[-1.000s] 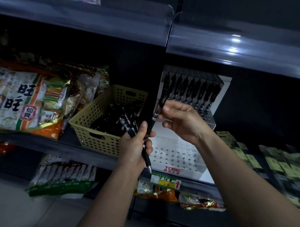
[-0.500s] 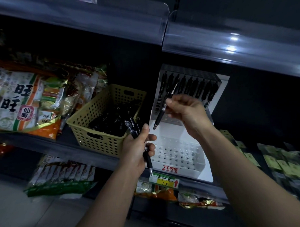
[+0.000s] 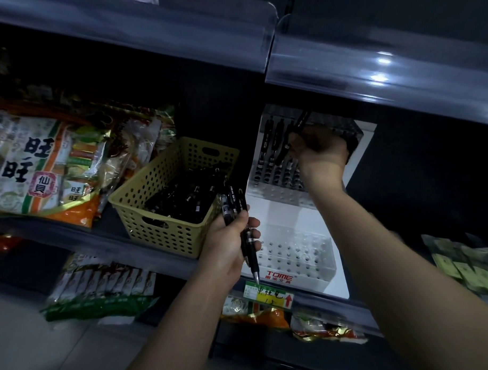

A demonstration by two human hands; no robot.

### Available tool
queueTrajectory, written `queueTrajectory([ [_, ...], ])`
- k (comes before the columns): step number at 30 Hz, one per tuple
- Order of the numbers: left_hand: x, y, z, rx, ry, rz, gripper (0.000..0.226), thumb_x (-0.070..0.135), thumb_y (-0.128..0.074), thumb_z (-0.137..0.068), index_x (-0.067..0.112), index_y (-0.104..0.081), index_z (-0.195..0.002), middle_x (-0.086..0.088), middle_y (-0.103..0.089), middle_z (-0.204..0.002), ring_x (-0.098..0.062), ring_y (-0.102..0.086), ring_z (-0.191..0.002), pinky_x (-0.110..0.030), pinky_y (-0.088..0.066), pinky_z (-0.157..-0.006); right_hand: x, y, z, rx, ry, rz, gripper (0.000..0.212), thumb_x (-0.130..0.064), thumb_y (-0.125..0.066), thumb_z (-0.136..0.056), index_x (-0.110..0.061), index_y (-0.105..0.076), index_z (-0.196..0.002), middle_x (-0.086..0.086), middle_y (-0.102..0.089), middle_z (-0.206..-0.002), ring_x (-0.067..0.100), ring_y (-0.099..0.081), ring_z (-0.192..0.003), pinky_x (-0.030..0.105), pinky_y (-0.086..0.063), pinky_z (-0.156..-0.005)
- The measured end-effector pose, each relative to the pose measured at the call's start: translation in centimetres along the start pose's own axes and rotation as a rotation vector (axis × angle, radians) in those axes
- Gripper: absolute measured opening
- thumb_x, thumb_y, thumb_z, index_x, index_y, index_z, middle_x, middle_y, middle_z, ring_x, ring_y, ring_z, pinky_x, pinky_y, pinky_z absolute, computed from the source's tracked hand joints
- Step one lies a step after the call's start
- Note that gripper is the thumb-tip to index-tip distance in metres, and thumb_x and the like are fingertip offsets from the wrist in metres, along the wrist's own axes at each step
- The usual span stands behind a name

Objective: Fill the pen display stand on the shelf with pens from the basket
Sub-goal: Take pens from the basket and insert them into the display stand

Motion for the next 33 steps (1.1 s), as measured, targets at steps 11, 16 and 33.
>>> queueTrajectory([
  [11, 0.4, 0.1, 0.2, 0.011, -0.047, -0.004, 0.015, 0.016, -0.046, -0.099, 0.006, -0.057, -0.106, -0.006, -0.060, -0.066, -0.015, -0.051, -0.045, -0.023, -0.044, -0.041, 0.3, -1.7, 0.7, -0.055, 0.088, 0.296, 0.026, -0.021, -0.071, -0.085, -0.012, -0.071, -0.109, 0.005, -0.072, -0.104, 0.016, -0.066, -0.095, 0.023, -0.049, -0.083],
  [16, 0.6, 0.2, 0.2, 0.007, -0.056, 0.000, 0.013, 0.015, -0.046, -0.099, 0.010, -0.058, -0.097, -0.006, -0.059, -0.067, -0.015, -0.051, -0.047, -0.024, -0.044, -0.041, 0.9, -1.8, 1.3, -0.100, 0.115, 0.432, 0.024, -0.022, -0.070, -0.086, -0.012, -0.072, -0.108, 0.007, -0.072, -0.105, 0.022, -0.066, -0.098, 0.032, -0.052, -0.087],
  [33, 0.9, -0.1, 0.6, -0.044, -0.063, -0.014, 0.017, 0.015, -0.052, -0.096, 0.000, -0.060, -0.099, -0.005, -0.068, -0.065, -0.012, -0.053, -0.047, -0.023, -0.046, -0.044, 1.0, -2.0, 1.6, -0.087, 0.140, 0.568, 0.015, -0.026, -0.071, -0.085, -0.014, -0.069, -0.094, 0.006, -0.071, -0.093, 0.024, -0.066, -0.088, 0.027, -0.048, -0.071],
])
Point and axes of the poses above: each hand's wrist, its own z-axis away from the middle knuckle, its own y-axis out of the back of the hand, x = y × z, the point moved 6 cm from there along -z, towards the middle knuckle
